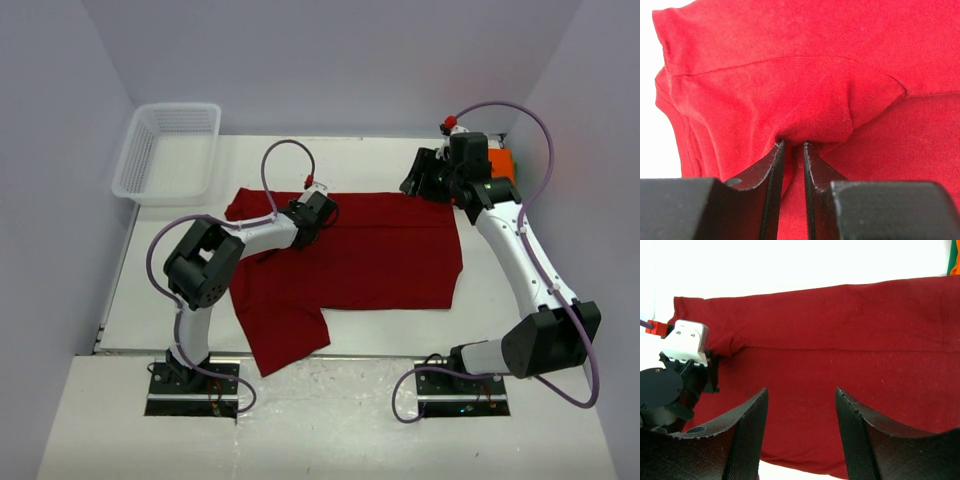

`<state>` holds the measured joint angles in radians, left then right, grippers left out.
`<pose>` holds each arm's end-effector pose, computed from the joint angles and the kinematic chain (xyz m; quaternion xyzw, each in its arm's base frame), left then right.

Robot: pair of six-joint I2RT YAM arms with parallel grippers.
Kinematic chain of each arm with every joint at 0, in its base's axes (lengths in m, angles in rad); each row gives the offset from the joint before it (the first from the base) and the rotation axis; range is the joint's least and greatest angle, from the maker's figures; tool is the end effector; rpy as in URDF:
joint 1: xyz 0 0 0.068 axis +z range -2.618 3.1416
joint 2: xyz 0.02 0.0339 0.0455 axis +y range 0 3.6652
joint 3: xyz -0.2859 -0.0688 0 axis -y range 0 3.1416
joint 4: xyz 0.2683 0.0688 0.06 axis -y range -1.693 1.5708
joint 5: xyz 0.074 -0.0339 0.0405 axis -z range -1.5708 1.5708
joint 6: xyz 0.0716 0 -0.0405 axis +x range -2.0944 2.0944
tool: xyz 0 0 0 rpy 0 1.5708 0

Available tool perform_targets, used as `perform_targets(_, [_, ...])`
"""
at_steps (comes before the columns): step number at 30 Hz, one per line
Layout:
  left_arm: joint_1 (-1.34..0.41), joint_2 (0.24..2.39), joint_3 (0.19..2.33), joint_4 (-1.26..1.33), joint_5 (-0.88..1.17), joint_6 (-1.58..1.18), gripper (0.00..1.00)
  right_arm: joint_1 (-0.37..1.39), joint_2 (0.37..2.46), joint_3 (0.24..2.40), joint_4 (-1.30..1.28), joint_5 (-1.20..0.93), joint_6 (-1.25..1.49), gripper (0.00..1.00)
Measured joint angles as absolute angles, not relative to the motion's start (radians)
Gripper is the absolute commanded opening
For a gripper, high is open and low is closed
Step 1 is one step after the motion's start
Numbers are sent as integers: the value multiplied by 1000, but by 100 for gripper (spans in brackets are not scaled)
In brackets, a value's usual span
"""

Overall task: Fold and stack the t-shirts
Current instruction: Fold the flattened tshirt in 1/3 of the way

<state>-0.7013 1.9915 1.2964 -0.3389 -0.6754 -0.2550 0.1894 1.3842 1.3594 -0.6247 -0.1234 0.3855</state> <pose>0.3709 -0.2546 0.1371 0.1156 0.9066 0.1685 0.3691 0.3442 0.0750 0.3600 0.0602 0.8924 0.1788 0.4098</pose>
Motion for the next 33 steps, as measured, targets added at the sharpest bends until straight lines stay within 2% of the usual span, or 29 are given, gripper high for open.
perform_targets(33, [-723, 1993, 1261, -339, -655, -251, 23, 189, 1385, 1321, -605, -153, 393, 57])
